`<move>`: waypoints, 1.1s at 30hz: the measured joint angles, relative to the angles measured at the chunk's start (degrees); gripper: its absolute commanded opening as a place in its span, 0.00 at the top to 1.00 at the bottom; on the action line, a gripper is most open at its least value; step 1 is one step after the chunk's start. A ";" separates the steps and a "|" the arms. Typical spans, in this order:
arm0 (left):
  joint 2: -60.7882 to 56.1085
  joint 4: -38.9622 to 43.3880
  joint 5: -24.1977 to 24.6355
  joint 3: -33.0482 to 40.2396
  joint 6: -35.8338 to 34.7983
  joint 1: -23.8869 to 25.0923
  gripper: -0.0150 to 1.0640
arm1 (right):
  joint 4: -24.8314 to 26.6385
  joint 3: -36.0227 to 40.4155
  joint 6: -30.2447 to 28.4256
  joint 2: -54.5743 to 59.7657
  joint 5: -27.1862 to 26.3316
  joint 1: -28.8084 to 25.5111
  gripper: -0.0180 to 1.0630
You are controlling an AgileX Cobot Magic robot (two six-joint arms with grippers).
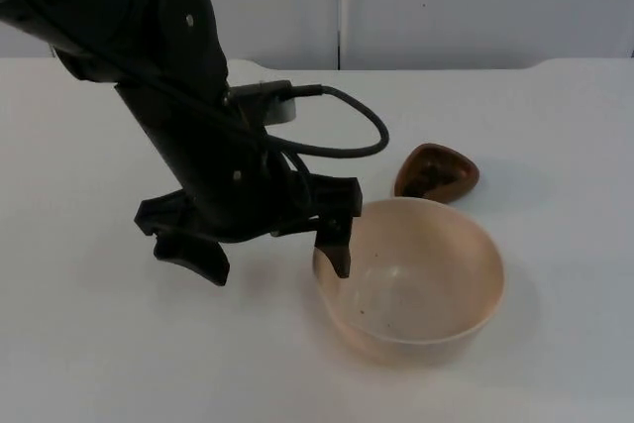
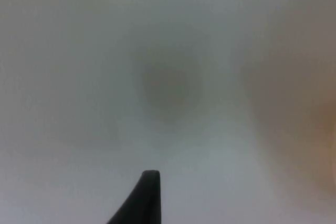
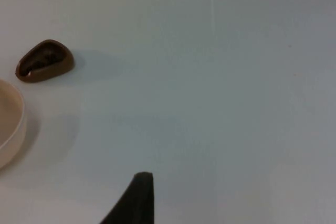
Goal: Pick up the bowl with the left hand and pour the coffee beans from the cup into the bowl with the right hand.
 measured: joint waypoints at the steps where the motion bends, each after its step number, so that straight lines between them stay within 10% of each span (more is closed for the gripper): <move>1: 0.00 0.00 -0.23 0.00 0.00 0.00 0.05 | 0.00 0.00 0.00 0.00 0.00 0.00 0.01; 21: 1.13 0.11 -2.74 0.00 0.00 0.00 0.06 | 0.00 0.00 0.00 0.00 0.00 0.00 0.01; 33: 1.13 0.11 -2.85 0.00 0.00 0.00 0.41 | 0.00 0.00 0.00 0.00 0.00 0.00 0.01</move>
